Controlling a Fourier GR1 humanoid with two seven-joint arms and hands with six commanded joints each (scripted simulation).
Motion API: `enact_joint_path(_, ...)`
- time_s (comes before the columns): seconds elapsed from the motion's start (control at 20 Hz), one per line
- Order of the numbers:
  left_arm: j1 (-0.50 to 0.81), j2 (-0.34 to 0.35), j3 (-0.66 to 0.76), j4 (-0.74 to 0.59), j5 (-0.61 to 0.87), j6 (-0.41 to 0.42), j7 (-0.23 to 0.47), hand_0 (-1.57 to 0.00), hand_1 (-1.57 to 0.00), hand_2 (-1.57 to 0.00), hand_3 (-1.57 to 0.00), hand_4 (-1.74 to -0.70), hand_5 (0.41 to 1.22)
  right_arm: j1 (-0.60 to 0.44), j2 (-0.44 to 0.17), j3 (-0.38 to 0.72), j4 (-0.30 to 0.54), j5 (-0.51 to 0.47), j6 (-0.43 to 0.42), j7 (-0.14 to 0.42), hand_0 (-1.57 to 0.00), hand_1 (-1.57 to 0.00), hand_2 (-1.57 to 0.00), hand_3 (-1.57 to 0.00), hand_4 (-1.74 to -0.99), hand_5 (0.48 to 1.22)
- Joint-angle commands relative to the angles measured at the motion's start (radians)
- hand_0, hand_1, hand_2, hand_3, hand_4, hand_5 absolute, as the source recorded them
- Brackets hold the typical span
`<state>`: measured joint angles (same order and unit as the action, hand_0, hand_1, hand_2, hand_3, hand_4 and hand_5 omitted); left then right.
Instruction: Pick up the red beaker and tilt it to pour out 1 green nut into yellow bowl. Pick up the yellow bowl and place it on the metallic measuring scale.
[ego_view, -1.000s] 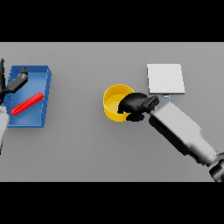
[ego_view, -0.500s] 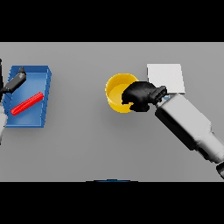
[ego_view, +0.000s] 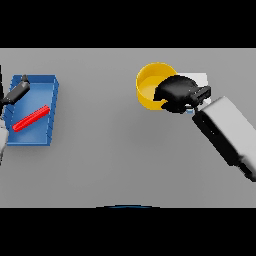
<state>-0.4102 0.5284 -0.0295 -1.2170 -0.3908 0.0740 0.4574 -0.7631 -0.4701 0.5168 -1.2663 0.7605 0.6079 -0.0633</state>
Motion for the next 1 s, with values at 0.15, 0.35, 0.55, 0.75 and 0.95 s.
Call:
enact_joint_path(0.15, 0.002, 0.004, 0.003, -0.008, 0.003, -0.007, 0.013, 0.0, 0.0, 0.0, 0.0, -0.74, 0.708, -0.019, -0.048, -0.051, 0.097, 0.02, -0.081, -0.031, -1.57, -1.57, -1.54, -1.21, -1.741, 1.221)
enact_joint_path(0.35, 0.013, 0.009, 0.008, -0.012, 0.007, -0.008, 0.004, 0.0, 0.0, 0.0, 0.0, -0.73, 0.697, -0.035, -0.069, -0.098, 0.191, 0.019, -0.126, -0.046, -1.57, -1.57, -1.5, -1.18, -1.741, 1.221)
enact_joint_path(0.55, 0.011, 0.01, 0.004, -0.019, 0.003, -0.014, 0.013, 0.0, 0.0, 0.0, 0.0, -0.73, 0.685, -0.044, -0.066, -0.113, 0.32, 0.052, -0.211, -0.078, -1.57, -1.57, -1.48, -1.23, -1.741, 1.221)
enact_joint_path(0.75, 0.0, 0.013, 0.004, -0.006, -0.003, -0.013, 0.018, 0.0, 0.0, 0.0, 0.0, -0.72, 0.682, -0.039, -0.061, -0.124, 0.416, 0.067, -0.248, -0.091, -1.57, -1.57, -1.41, -1.35, -1.741, 1.221)
enact_joint_path(0.95, 0.012, 0.017, 0.008, -0.011, 0.004, -0.019, 0.015, 0.0, 0.0, 0.0, 0.0, -0.72, 0.676, -0.041, -0.044, -0.136, 0.481, 0.07, -0.276, -0.115, -1.57, -1.57, -1.38, -1.33, -1.741, 1.221)
